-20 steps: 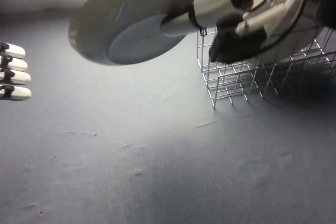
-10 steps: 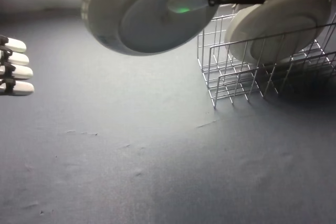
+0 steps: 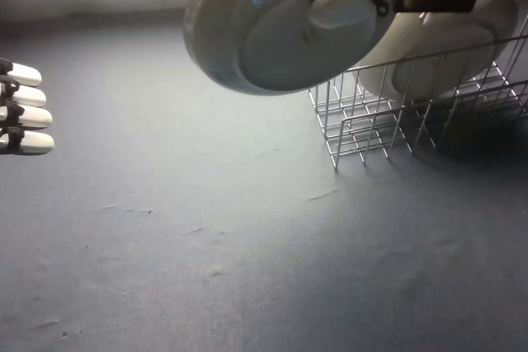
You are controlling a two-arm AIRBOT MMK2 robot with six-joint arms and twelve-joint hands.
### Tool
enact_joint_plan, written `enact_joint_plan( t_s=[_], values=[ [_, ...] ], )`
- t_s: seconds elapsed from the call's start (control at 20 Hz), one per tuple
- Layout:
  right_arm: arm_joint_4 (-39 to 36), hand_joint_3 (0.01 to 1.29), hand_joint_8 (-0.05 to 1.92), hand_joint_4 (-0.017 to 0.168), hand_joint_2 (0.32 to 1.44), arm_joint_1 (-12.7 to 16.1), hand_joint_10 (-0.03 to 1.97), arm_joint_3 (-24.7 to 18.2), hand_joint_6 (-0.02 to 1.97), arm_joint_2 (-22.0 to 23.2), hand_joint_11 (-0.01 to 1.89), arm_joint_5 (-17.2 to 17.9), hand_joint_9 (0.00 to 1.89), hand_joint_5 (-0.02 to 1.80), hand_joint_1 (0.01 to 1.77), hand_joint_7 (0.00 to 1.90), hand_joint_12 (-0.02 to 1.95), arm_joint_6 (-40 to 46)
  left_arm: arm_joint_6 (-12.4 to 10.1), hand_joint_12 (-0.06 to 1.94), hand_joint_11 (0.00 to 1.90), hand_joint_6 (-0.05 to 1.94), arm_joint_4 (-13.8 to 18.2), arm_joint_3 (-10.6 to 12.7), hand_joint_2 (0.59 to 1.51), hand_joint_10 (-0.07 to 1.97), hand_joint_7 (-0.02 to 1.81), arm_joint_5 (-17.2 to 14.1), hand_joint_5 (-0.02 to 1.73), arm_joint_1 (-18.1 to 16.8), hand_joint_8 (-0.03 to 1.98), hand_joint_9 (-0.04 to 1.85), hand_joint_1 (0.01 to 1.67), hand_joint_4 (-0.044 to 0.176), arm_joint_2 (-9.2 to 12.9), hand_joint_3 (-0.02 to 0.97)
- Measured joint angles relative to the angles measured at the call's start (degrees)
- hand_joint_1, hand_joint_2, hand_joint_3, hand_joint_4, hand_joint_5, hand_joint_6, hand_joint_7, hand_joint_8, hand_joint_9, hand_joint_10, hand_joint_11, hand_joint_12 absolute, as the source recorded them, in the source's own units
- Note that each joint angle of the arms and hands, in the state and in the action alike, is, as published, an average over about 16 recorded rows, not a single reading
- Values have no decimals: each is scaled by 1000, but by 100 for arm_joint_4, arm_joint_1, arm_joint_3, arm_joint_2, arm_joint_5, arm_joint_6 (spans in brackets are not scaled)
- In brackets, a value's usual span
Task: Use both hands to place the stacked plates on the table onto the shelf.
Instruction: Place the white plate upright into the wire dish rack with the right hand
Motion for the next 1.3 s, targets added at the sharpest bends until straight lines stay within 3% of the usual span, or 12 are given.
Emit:
enact_joint_plan(
  t_s=[0.75, 1.3],
  values=[
    [-29, 13, 797, -3, 977, -197, 1089, 153, 918, 290, 641, -34, 905, 975, 1361, 1069, 1143, 34, -56, 6, 17, 13, 44, -209, 1007, 6, 16, 43, 22, -184, 10, 16, 14, 4, -77, 7],
    [-34, 13, 795, -3, 977, -233, 1086, -68, 919, 852, 647, -122, 904, 973, 1365, 1069, 1129, 52, -134, 7, 17, 13, 42, -413, 1007, 7, 14, 632, 21, -370, 10, 16, 13, 4, -417, 7]
  ],
)
